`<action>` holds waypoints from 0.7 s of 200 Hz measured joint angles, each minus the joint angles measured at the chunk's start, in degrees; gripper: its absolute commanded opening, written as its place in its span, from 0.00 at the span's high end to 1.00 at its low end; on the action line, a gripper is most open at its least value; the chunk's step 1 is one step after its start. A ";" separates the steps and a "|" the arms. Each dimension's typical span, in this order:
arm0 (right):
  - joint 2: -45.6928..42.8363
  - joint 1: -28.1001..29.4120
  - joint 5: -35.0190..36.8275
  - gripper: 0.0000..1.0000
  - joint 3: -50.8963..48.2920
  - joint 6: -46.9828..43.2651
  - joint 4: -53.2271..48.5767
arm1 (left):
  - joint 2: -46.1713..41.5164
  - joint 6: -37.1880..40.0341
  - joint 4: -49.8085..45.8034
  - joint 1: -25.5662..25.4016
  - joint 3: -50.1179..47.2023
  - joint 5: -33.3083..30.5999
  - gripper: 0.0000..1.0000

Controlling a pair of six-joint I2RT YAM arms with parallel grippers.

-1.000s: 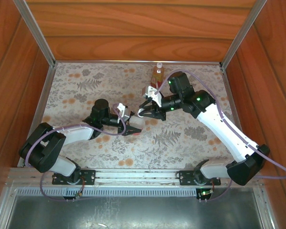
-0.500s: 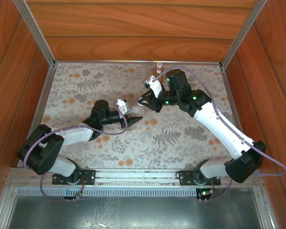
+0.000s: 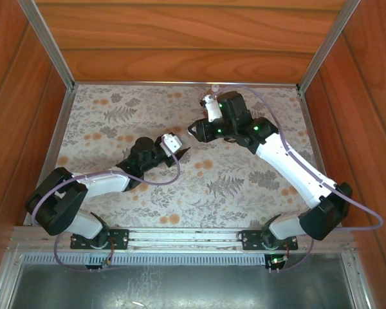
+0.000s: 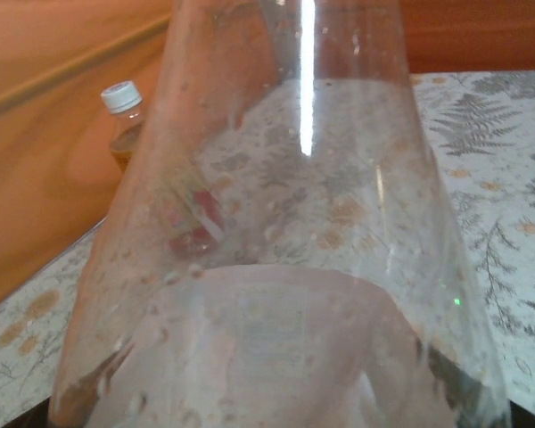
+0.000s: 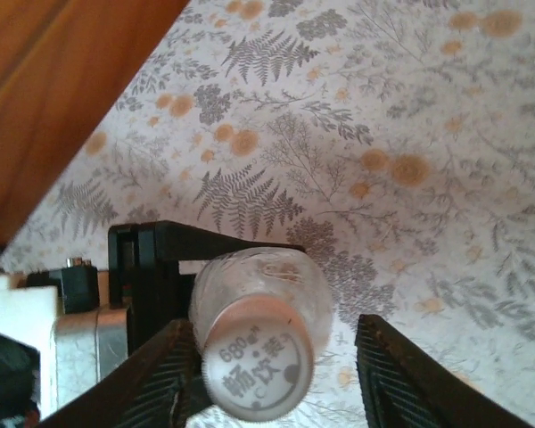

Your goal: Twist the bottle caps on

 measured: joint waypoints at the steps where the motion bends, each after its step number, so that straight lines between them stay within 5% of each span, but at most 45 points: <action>1: -0.13 0.00 -0.09 0.42 -0.07 -0.28 0.00 | -0.09 0.15 -0.07 0.02 -0.09 0.13 0.42; 31: -6.54 -0.02 -7.02 0.29 -2.47 -19.02 -0.72 | -5.05 6.23 -7.13 0.07 -2.69 6.27 0.41; 85: -11.06 0.70 -15.87 0.36 0.33 -59.95 -13.86 | -13.55 14.75 -22.47 0.42 -3.28 14.69 0.41; 140: -4.83 7.74 -7.72 0.42 4.72 -73.79 -23.15 | -14.71 16.41 -30.01 0.46 -2.71 19.26 0.41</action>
